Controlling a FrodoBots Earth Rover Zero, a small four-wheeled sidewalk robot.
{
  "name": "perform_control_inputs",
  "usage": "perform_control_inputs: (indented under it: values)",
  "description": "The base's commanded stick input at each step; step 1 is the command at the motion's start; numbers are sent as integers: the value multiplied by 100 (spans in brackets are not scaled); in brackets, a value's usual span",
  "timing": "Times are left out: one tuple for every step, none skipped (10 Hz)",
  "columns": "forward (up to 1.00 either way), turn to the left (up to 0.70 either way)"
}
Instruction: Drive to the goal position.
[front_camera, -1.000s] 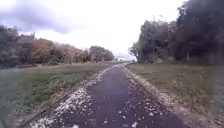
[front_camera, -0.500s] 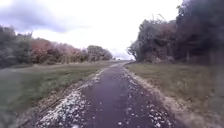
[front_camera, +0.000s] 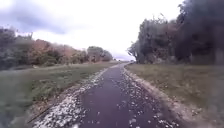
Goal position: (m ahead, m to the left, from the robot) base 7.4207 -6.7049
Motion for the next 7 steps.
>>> perform_control_inputs:
  values:
    - [60, 0]
    - [60, 0]
    - [60, 0]
    - [60, 0]
    - [60, 0]
    - [60, 0]
    - [60, 0]
